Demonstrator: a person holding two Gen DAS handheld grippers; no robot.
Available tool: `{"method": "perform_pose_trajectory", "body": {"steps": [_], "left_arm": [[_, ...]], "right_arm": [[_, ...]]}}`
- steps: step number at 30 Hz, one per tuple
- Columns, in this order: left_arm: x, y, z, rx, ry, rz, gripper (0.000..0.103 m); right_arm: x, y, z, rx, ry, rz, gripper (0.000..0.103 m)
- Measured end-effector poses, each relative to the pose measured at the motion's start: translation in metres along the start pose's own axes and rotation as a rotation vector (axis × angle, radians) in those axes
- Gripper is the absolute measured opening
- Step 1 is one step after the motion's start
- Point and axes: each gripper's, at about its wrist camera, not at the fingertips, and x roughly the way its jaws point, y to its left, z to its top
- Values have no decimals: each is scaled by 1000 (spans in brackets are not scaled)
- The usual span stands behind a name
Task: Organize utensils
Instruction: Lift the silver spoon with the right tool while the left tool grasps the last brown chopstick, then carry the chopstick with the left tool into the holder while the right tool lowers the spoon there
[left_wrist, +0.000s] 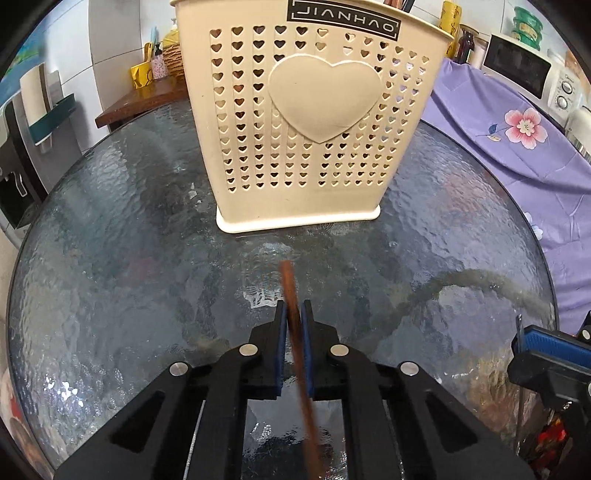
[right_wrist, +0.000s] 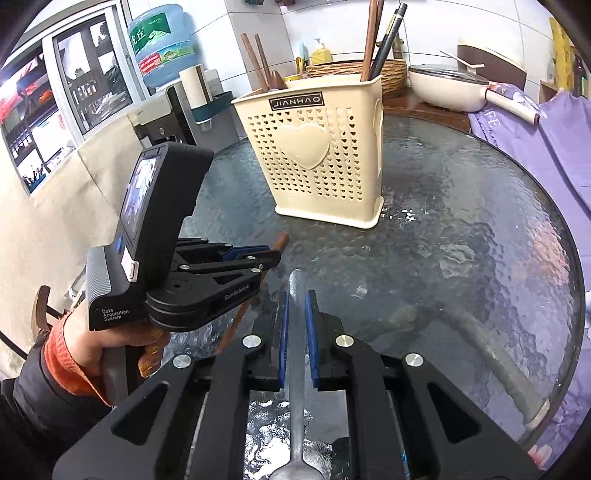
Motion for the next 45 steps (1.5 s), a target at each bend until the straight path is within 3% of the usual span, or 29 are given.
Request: {"method": "perform_pose_trajectory", "body": {"steps": [4, 8, 20, 35, 45], "left_arm": [[-3, 3, 1, -21, -4, -27, 7], [-25, 3, 5, -24, -56, -50, 7], [-149, 4, 16, -5, -338, -106, 7], [-185, 4, 17, 19, -415, -135, 7], [-234, 2, 68, 55, -554, -113, 7]], "right_arm": [[-4, 0, 3, 5, -19, -4, 10], [-10, 3, 7, 8, -43, -6, 10], [-51, 6, 31, 2, -187, 61, 10], [-80, 22, 58, -28, -264, 70, 10], [-91, 25, 110, -21, -393, 53, 10]]}}
